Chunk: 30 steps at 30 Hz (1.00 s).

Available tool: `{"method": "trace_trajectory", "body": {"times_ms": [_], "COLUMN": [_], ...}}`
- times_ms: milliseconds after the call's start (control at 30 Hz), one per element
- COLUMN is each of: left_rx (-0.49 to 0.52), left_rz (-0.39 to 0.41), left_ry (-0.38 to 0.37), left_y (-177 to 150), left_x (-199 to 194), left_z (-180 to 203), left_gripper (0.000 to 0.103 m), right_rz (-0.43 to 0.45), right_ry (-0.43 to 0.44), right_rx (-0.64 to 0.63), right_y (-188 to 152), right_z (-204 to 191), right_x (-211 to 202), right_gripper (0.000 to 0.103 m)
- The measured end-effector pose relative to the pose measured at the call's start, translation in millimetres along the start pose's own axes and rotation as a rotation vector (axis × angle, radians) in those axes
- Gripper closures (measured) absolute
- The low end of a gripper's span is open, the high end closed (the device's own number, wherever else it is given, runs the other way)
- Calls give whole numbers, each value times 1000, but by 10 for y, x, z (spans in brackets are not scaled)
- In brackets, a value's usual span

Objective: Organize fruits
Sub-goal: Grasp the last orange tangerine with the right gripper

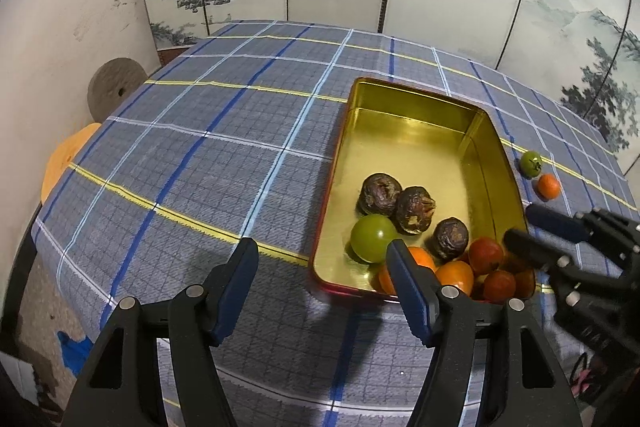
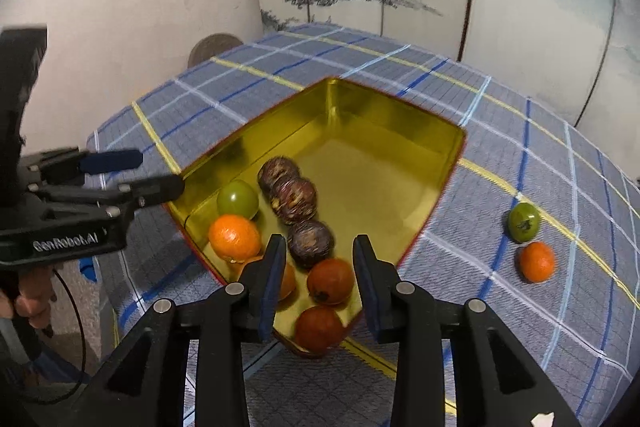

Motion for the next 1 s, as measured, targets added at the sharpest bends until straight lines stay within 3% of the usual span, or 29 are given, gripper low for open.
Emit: {"method": "trace_trajectory", "body": {"times_ms": [233,600,1000], "left_rx": [14,53,107], "left_rz": [7,0,-14], "left_ry": [-17,-59,-92], "left_y": [35,132,248], "left_x": [-28,17,88], "left_z": [119,433,831], "left_gripper": [36,35,35], "right_rz": [43,10,-30], "right_ry": [-82,-231,-255], "right_rx": [70,250,260], "right_y": [-35,-446,-494], "right_z": [464,1524,1874], "right_x": [-260,-346,28], "right_gripper": [66,66,62]}}
Point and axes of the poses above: each gripper's, at about its wrist camera, not at the fingertips, and x roughly the way its jaws point, z to its right, y to its top, the point moved 8 cm from there along x, roughly the way its jaws point, and after that the axes turned 6 degrees about y, right-handed, at the moved point
